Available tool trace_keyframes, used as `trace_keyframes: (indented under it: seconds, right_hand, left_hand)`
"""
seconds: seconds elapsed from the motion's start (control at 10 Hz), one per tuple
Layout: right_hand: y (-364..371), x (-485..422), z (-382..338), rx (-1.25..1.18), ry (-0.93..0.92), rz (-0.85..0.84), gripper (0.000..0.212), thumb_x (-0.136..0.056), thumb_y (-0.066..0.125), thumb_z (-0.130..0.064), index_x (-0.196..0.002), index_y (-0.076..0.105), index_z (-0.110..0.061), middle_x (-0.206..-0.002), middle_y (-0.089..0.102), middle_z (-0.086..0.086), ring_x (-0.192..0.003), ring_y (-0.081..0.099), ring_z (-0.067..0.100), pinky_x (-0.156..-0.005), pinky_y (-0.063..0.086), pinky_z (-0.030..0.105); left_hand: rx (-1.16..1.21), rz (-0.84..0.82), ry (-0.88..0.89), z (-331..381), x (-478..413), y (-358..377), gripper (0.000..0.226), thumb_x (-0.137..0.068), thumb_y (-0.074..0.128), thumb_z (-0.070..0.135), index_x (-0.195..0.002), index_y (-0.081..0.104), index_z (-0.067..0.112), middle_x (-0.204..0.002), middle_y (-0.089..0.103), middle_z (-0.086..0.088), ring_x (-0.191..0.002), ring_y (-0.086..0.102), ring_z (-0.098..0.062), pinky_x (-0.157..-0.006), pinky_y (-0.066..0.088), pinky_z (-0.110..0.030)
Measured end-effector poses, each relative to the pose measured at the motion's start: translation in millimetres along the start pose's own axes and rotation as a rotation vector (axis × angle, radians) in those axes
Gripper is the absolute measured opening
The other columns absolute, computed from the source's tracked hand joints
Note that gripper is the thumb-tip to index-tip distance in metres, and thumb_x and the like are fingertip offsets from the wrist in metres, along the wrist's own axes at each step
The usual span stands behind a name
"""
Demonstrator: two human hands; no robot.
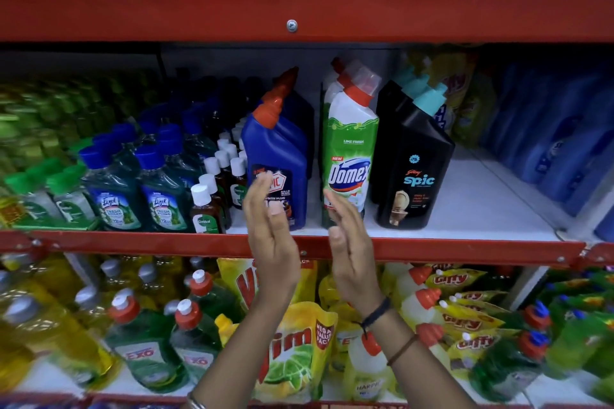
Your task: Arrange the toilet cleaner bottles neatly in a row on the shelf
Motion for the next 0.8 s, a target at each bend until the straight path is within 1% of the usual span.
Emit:
trace_keyframes:
  seconds: [0.1,0.2,0.3,0.4,0.5,0.6,0.7,0.8]
  right_hand:
    - [32,-9,8,0.02,0.153,-0.109,0.08,-0.083,0.023,-0.075,-0.148,0.017,-0.029,-0.16,0.018,-0.005,-0.145,0.017,0.003,-0.119,0.026,0.035]
    - [45,-19,11,-0.002,0.255,-0.109,0.092,-0.072,0.018,-0.085,-0.148,0.007,-0.034,-0.161,0.008,-0.011,-0.146,0.009,-0.001,-0.119,0.017,0.029]
    - [47,-27,11,-0.029,0.323,-0.056,0.103,-0.065,0.012,-0.091,-0.148,0.016,-0.029,-0.159,0.019,-0.008,-0.143,0.015,0.0,-0.117,0.015,0.024]
    - [46,-30,15,-0.036,0.31,0.004,0.097,-0.072,0.014,-0.086,-0.146,0.028,-0.026,-0.153,0.032,-0.008,-0.142,0.027,0.006,-0.12,0.024,0.038]
    - [43,-29,19,-0.048,0.313,0.033,0.09,-0.074,0.017,-0.085,-0.143,0.031,-0.029,-0.149,0.036,-0.01,-0.14,0.032,0.007,-0.118,0.028,0.041]
    - [43,-28,13,-0.027,0.301,0.044,0.087,-0.073,0.016,-0.085,-0.141,0.031,-0.032,-0.143,0.038,-0.014,-0.138,0.035,0.007,-0.117,0.03,0.039]
    - [43,-30,15,-0.031,0.29,0.069,0.084,-0.077,0.019,-0.082,-0.142,0.035,-0.03,-0.146,0.041,-0.01,-0.138,0.037,0.008,-0.116,0.032,0.042]
    - [31,-17,9,0.031,0.231,0.147,0.071,-0.084,0.024,-0.073,-0.137,0.042,-0.03,-0.144,0.048,-0.006,-0.134,0.042,0.006,-0.112,0.038,0.045]
  left_hand:
    - [-0.06,-0.011,-0.118,-18,-16,-12,0.047,-0.092,0.019,0.063,-0.138,0.024,0.054,-0.156,0.027,0.007,-0.147,0.021,-0.016,-0.117,0.026,-0.054]
    - [-0.083,-0.063,-0.188,-27,-26,-13,0.06,-0.079,0.012,0.081,-0.136,0.019,0.061,-0.159,0.021,0.008,-0.148,0.018,-0.017,-0.117,0.025,-0.056]
    - [-0.093,-0.099,-0.24,-33,-30,-14,0.078,-0.074,0.01,0.085,-0.142,0.021,0.049,-0.158,0.027,0.006,-0.146,0.023,-0.017,-0.117,0.026,-0.053]
    - [-0.054,-0.121,-0.283,-40,-32,-17,0.077,-0.074,0.01,0.086,-0.141,0.025,0.05,-0.155,0.034,0.007,-0.143,0.03,-0.016,-0.115,0.031,-0.052]
    - [-0.05,-0.145,-0.296,-40,-34,-17,0.076,-0.073,0.009,0.087,-0.139,0.025,0.052,-0.155,0.034,0.007,-0.144,0.028,-0.018,-0.115,0.029,-0.053]
    - [-0.045,-0.171,-0.308,-40,-34,-17,0.08,-0.071,0.01,0.088,-0.14,0.025,0.05,-0.154,0.036,0.004,-0.142,0.033,-0.019,-0.113,0.034,-0.053]
    - [-0.023,-0.179,-0.267,-35,-35,-17,0.08,-0.073,0.013,0.086,-0.142,0.024,0.047,-0.153,0.037,0.004,-0.139,0.036,-0.017,-0.112,0.036,-0.052]
    - [-0.073,-0.169,-0.095,-9,-34,-17,0.067,-0.089,0.02,0.065,-0.146,0.026,0.031,-0.154,0.029,0.007,-0.142,0.029,-0.009,-0.117,0.03,-0.039]
Point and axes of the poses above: each hand's wrist, its own x-axis away from the middle knuckle, its own y-axis out of the palm, z = x × y, the point moved 9 cm from there along -x, towards the middle knuckle
